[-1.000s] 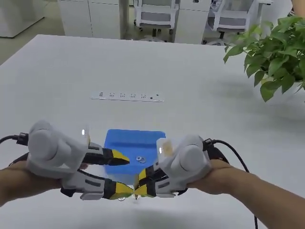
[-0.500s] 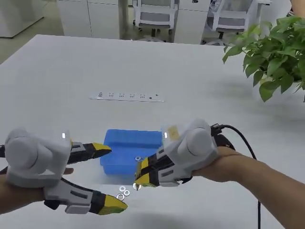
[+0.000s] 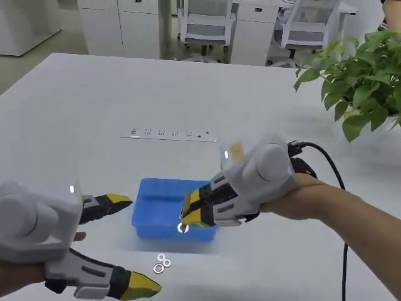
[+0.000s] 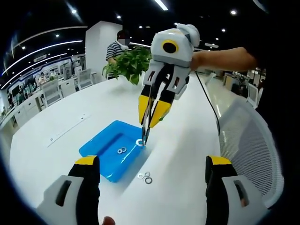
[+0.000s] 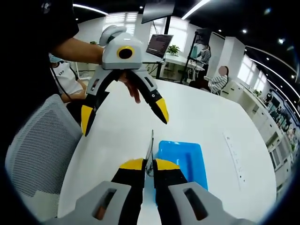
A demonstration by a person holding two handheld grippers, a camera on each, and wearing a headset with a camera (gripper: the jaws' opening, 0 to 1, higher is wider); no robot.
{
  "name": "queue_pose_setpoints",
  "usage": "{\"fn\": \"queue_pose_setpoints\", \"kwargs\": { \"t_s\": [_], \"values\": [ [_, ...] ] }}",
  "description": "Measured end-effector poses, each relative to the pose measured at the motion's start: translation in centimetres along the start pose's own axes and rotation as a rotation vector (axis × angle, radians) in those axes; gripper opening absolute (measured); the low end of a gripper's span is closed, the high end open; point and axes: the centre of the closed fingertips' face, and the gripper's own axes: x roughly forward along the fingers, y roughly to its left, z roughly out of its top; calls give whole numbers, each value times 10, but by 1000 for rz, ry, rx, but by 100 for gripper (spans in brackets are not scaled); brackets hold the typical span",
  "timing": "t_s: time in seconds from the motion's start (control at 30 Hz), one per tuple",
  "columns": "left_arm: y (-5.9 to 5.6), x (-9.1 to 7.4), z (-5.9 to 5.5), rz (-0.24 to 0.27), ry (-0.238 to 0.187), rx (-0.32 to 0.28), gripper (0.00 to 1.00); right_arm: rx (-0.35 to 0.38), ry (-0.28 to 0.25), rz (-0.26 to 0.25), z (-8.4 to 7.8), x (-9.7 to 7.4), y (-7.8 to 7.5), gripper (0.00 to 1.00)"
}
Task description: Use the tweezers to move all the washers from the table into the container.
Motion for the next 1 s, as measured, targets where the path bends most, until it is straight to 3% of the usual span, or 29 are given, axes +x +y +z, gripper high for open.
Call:
{"fn": "queue_pose_setpoints", "kwargs": {
  "t_s": [0.43, 1.0],
  "values": [
    [1, -4, 7, 12, -36, -22, 99, -9, -8, -31, 3, 8, -30, 8],
    [14, 1, 14, 16, -56, -12, 99, 20, 13, -64, -19, 32, -51, 8]
  ]
}}
